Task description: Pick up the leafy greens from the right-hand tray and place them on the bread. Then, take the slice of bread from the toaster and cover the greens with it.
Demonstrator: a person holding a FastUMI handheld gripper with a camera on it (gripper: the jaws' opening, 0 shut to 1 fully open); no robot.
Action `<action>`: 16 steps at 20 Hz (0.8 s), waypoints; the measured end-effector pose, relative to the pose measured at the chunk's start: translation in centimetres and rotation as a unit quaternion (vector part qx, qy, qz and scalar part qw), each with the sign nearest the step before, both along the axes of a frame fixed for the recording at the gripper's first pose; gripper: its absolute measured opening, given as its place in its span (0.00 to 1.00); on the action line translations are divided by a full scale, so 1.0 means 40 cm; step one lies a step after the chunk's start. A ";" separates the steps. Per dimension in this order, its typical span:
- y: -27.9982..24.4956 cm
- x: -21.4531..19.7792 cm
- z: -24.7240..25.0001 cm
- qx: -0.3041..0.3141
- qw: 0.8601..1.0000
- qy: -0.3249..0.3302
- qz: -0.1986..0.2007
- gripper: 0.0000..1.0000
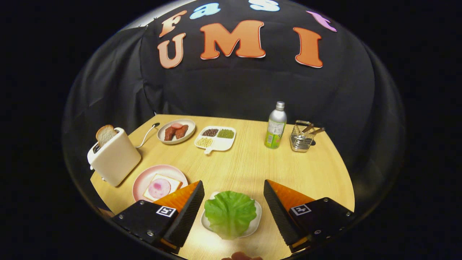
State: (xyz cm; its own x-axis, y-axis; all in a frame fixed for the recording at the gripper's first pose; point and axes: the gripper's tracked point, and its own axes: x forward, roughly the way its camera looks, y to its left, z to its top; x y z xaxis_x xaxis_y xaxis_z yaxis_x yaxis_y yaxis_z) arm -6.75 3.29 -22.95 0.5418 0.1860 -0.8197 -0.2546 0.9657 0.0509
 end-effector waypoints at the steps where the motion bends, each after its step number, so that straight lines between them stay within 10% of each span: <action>1: 0.001 -0.008 -0.015 -0.004 1.000 0.013 0.007 0.99; 16: 0.016 -0.108 -0.257 0.006 0.984 0.176 0.029 0.99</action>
